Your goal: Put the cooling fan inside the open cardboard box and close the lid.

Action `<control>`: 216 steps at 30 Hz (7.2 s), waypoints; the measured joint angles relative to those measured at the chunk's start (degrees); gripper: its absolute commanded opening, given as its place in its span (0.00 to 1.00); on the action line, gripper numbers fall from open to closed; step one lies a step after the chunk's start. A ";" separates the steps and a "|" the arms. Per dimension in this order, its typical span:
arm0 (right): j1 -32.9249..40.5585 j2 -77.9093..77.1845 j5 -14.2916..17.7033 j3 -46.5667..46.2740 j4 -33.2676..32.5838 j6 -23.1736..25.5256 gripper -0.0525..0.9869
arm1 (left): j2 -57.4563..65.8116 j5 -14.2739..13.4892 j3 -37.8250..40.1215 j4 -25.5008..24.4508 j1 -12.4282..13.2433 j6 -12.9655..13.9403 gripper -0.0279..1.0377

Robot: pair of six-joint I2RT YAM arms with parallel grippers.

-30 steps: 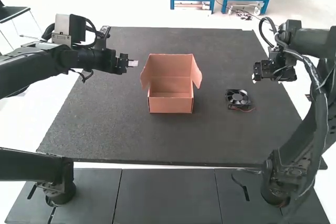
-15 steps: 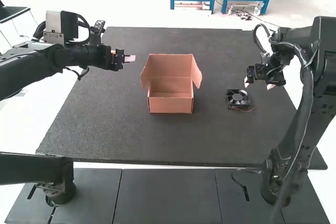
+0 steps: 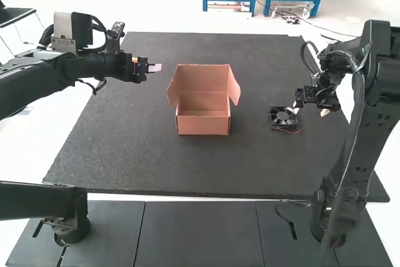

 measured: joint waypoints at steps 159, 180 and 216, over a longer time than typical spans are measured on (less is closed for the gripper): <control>39.34 -34.82 -32.13 -9.53 -8.59 20.44 0.03 | 0.50 -5.49 -1.99 4.85 0.00 -4.57 0.93; 42.64 -24.63 -31.85 -9.53 -2.40 20.79 0.03 | 0.50 -6.62 -2.01 7.37 0.00 -6.56 0.93; 38.05 -8.46 -25.92 -2.54 3.69 20.13 0.03 | 0.48 -7.43 -1.99 7.39 0.00 -8.24 0.93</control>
